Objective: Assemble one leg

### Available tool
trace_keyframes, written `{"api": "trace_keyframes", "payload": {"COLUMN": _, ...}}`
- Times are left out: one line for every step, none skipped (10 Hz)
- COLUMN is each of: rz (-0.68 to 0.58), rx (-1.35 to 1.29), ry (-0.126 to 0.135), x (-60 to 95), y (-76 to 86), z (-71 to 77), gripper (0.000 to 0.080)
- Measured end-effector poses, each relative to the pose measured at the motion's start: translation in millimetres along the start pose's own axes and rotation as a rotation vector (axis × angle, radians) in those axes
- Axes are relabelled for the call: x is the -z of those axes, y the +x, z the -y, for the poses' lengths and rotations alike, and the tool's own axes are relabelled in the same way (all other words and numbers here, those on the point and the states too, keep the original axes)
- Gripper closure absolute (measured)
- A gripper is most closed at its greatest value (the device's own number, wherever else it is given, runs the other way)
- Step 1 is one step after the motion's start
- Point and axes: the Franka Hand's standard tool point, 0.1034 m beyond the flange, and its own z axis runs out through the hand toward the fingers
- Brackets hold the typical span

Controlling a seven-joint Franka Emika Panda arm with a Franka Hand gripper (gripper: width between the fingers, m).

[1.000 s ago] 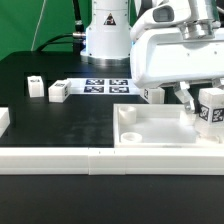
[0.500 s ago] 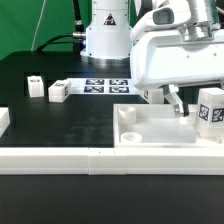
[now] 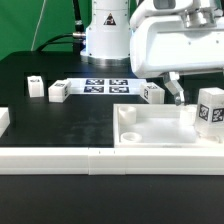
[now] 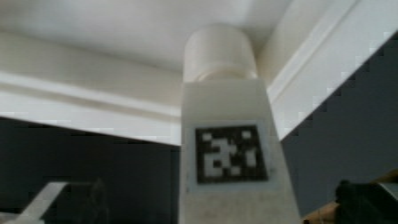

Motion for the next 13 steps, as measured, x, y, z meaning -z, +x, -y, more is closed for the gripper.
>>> {"api": "trace_keyframes", "payload": {"rz": 0.012, "rx": 0.001, "ry": 0.003, "x": 2.1, "y": 2.4, "z": -0.2, "gripper": 0.0151}}
{"api": "trace_keyframes", "payload": {"rz": 0.031, "rx": 0.002, "ry": 0.008, "x": 1.8, "y": 1.1, "z": 1.4, "gripper": 0.0151}}
{"api": "trace_keyframes", "payload": {"rz": 0.031, "rx": 0.002, "ry": 0.008, "x": 1.4, "y": 0.4, "z": 1.0, "gripper": 0.0151}}
{"api": "trace_keyframes", "payload": {"rz": 0.073, "rx": -0.003, "ry": 0.017, "x": -1.5, "y": -4.0, "z": 2.7, "gripper": 0.0151}}
{"api": "trace_keyframes", "payload": {"rz": 0.195, "rx": -0.007, "ry": 0.044, "x": -7.4, "y": -6.6, "z": 5.3, "gripper": 0.0151}}
{"api": "trace_keyframes", "payload": {"rz": 0.271, "rx": -0.007, "ry": 0.056, "x": -10.9, "y": 0.4, "z": 1.5, "gripper": 0.0151}}
{"api": "trace_keyframes", "payload": {"rz": 0.315, "rx": -0.004, "ry": 0.063, "x": -14.3, "y": -0.7, "z": -3.0, "gripper": 0.0151}}
{"api": "trace_keyframes", "payload": {"rz": 0.427, "rx": 0.001, "ry": 0.089, "x": -13.9, "y": -8.4, "z": 0.3, "gripper": 0.0151}}
{"api": "trace_keyframes", "payload": {"rz": 0.512, "rx": 0.005, "ry": 0.113, "x": -10.9, "y": -5.6, "z": 3.9, "gripper": 0.0151}}
{"api": "trace_keyframes", "payload": {"rz": 0.551, "rx": 0.011, "ry": 0.128, "x": -11.2, "y": 1.6, "z": 4.7, "gripper": 0.0151}}
{"api": "trace_keyframes", "payload": {"rz": 0.53, "rx": 0.011, "ry": 0.123, "x": -13.1, "y": 4.6, "z": 3.5, "gripper": 0.0151}}
{"api": "trace_keyframes", "payload": {"rz": 0.529, "rx": 0.011, "ry": 0.123, "x": -13.0, "y": 5.0, "z": 4.3, "gripper": 0.0151}}
{"api": "trace_keyframes", "payload": {"rz": 0.53, "rx": 0.011, "ry": 0.123, "x": -13.2, "y": 4.7, "z": 4.3, "gripper": 0.0241}}
